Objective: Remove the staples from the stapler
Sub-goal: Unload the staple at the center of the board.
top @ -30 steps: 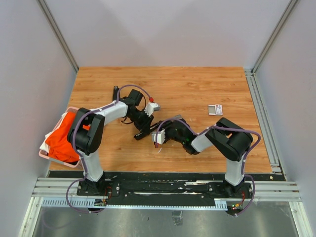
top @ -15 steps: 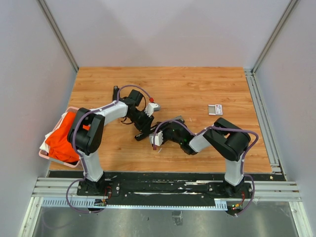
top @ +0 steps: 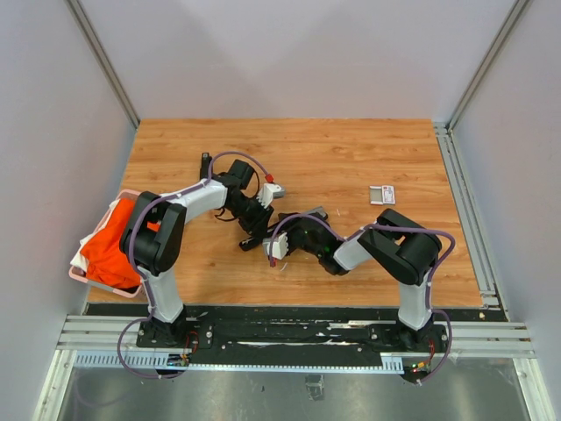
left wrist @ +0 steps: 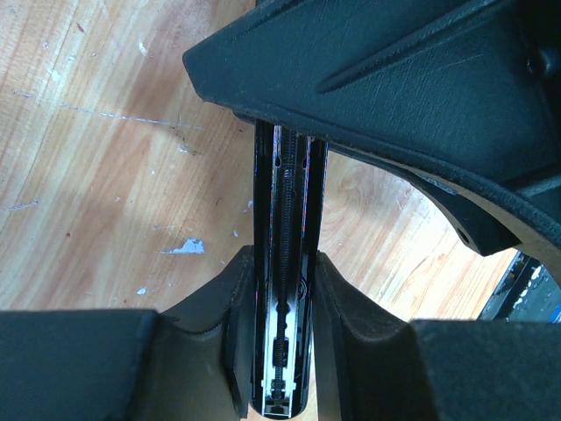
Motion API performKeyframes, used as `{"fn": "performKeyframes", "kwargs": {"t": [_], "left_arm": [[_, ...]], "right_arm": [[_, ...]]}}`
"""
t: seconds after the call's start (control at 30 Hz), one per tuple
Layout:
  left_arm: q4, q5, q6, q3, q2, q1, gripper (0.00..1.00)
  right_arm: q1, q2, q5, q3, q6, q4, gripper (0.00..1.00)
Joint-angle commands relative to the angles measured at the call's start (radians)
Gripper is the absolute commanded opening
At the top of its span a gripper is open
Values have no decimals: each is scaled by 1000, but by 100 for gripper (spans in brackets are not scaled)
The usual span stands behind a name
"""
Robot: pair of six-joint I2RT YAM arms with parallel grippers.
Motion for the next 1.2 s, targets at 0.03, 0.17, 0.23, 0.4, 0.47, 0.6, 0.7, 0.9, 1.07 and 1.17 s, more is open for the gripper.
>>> {"fn": "performKeyframes", "kwargs": {"t": [0.03, 0.17, 0.23, 0.4, 0.47, 0.6, 0.7, 0.9, 1.07, 1.17], "left_arm": [[-6, 53, 13, 17, -14, -5, 0], [-7, 57, 17, 16, -15, -3, 0], [-10, 59, 20, 17, -16, -2, 0], [-15, 67, 23, 18, -15, -1, 0], [-22, 72, 28, 20, -16, 0, 0], [-33, 78, 38, 22, -24, 1, 0], [-50, 80, 46, 31, -26, 2, 1], [-64, 78, 45, 46, -41, 17, 19], [-70, 69, 38, 63, -70, 41, 55], [-72, 54, 32, 74, -92, 54, 72]], "right_arm": [[0, 2, 13, 17, 4, 31, 48], [-10, 5, 12, 15, 0, 28, 45], [-15, 5, 11, 13, 0, 28, 45], [-19, 5, 5, 25, -1, 1, 39], [-19, 9, 10, 29, -2, -8, 35], [-26, 9, 14, 36, -13, -36, 24], [-29, -3, 13, 41, -37, -70, 15], [-29, -64, 15, 64, -39, -174, 8], [-29, -130, 10, 73, -49, -260, 6], [-28, -165, -1, 78, -53, -328, 5]]}}
